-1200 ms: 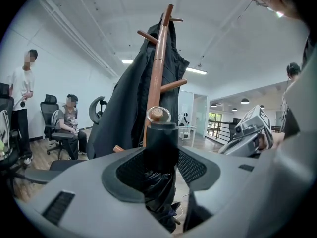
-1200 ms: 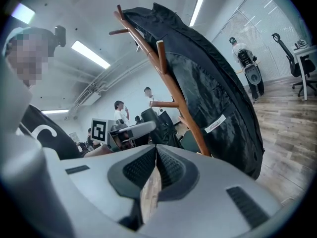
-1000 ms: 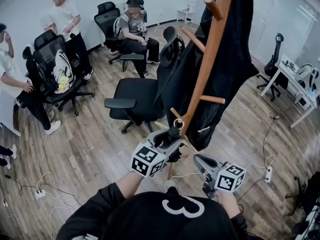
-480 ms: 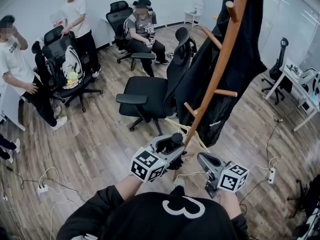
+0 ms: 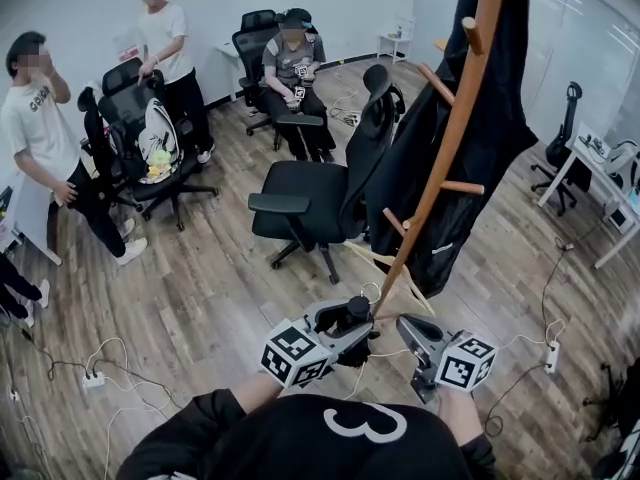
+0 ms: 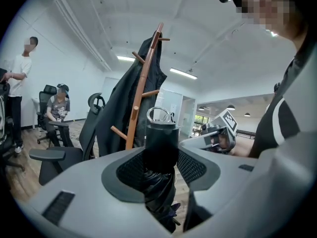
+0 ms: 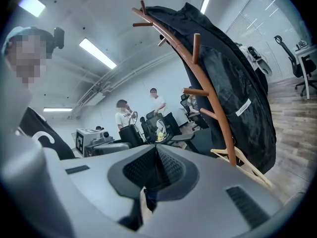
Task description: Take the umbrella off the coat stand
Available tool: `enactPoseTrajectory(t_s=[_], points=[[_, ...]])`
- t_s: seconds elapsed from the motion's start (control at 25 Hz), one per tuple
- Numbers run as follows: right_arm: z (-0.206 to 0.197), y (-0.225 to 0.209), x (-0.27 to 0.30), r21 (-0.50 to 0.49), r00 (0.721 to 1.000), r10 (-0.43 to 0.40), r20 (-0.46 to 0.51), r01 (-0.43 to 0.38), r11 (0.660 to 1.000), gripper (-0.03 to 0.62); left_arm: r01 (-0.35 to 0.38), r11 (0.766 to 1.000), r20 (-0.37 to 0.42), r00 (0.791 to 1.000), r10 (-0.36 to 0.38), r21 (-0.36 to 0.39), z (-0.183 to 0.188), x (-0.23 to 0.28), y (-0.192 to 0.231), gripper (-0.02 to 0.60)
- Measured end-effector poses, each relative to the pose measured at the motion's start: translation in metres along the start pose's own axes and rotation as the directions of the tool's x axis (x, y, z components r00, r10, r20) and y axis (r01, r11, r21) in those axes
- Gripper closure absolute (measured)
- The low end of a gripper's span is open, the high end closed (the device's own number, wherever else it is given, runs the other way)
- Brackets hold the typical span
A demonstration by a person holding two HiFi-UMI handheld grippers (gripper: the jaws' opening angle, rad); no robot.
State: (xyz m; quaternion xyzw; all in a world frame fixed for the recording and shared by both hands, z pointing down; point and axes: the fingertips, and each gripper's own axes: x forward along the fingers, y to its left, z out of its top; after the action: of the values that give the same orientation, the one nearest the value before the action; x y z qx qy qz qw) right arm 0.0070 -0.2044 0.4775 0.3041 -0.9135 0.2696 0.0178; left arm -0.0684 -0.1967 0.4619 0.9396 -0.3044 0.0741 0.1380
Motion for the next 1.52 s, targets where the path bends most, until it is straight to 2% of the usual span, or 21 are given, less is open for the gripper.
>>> enactPoseTrajectory(t_s=[0.24,0.88,1.52], points=[[-0.018,0.017,-0.019,0.003,1.000,0.002,0.002,-0.002,1.000,0.568,0.008,1.000,0.001,1.000,-0.008,0.000,-0.014,-0.016,-0.031,0.373],[-0.058,0.079,-0.118,0.001,1.000,-0.009,0.024,0.009,1.000,0.568,-0.018,1.000,0.023,1.000,0.019,-0.024,-0.033,-0.052,-0.137,0.373],[-0.088,0.135,-0.200,-0.055,0.996,0.005,0.092,0.000,0.998,0.569,-0.035,0.999,0.040,0.999,0.034,0.003,-0.051,-0.083,-0.226,0.373]])
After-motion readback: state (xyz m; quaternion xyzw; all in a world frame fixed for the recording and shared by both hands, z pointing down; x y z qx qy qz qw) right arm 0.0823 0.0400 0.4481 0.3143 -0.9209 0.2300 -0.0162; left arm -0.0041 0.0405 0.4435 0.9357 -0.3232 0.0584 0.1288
